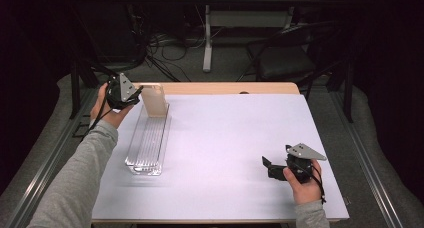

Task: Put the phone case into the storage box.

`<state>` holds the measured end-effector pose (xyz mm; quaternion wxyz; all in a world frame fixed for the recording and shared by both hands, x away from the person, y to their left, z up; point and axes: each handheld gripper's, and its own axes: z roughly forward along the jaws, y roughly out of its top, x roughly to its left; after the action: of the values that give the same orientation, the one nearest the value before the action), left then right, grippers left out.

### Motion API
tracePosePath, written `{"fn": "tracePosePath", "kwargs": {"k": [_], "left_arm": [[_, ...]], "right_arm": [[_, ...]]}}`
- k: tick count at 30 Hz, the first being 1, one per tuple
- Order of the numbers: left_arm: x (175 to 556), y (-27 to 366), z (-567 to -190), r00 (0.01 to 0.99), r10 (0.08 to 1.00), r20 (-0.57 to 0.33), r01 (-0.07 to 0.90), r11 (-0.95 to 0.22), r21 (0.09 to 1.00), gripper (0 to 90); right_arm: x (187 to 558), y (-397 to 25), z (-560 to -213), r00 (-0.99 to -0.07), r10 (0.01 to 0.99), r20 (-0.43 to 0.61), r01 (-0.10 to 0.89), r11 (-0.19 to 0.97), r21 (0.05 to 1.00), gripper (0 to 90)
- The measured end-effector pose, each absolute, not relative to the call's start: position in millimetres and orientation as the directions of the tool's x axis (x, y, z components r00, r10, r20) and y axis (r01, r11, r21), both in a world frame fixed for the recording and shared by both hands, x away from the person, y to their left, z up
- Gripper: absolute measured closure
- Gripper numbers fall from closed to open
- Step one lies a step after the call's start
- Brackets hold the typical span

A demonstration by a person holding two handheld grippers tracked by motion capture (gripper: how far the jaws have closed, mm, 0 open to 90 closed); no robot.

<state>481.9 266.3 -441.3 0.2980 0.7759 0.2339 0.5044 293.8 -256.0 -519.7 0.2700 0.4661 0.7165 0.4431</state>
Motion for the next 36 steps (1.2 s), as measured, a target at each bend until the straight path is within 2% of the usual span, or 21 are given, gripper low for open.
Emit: {"fn": "tracePosePath", "kwargs": {"k": [8, 14, 19, 25, 28, 32, 36], "left_arm": [[479.3, 268.4, -434.1, 0.424, 0.724, 0.544, 0.065, -0.624, 0.779, 35.1], [479.1, 269.0, -431.4, 0.450, 0.773, 0.448, 0.102, -0.542, 0.834, 34.7], [477.6, 270.1, -428.4, 0.482, 0.806, 0.343, 0.139, -0.457, 0.879, 33.1], [470.8, 270.3, -419.5, 0.507, 0.849, 0.150, 0.212, -0.291, 0.933, 32.0], [468.4, 270.2, -417.8, 0.522, 0.845, 0.115, 0.225, -0.267, 0.937, 32.0], [466.0, 269.6, -416.1, 0.534, 0.837, 0.123, 0.223, -0.279, 0.934, 32.0], [464.1, 269.3, -415.2, 0.553, 0.830, 0.072, 0.244, -0.244, 0.939, 31.1]], "right_arm": [[294.2, -254.5, -520.2, -0.422, 0.906, 0.023, 0.428, 0.177, 0.886, 5.8], [295.6, -255.1, -520.9, -0.420, 0.907, 0.023, 0.427, 0.176, 0.887, 5.8], [297.6, -253.5, -521.7, -0.428, 0.904, 0.018, 0.428, 0.186, 0.884, 5.8], [299.0, -252.5, -521.5, -0.435, 0.900, 0.011, 0.427, 0.195, 0.883, 5.8], [299.9, -253.1, -520.5, -0.437, 0.899, 0.008, 0.423, 0.197, 0.885, 5.9], [299.8, -254.6, -518.8, -0.438, 0.899, 0.006, 0.423, 0.200, 0.884, 6.1], [299.8, -255.8, -515.8, -0.439, 0.899, 0.001, 0.415, 0.202, 0.887, 6.2]]}}
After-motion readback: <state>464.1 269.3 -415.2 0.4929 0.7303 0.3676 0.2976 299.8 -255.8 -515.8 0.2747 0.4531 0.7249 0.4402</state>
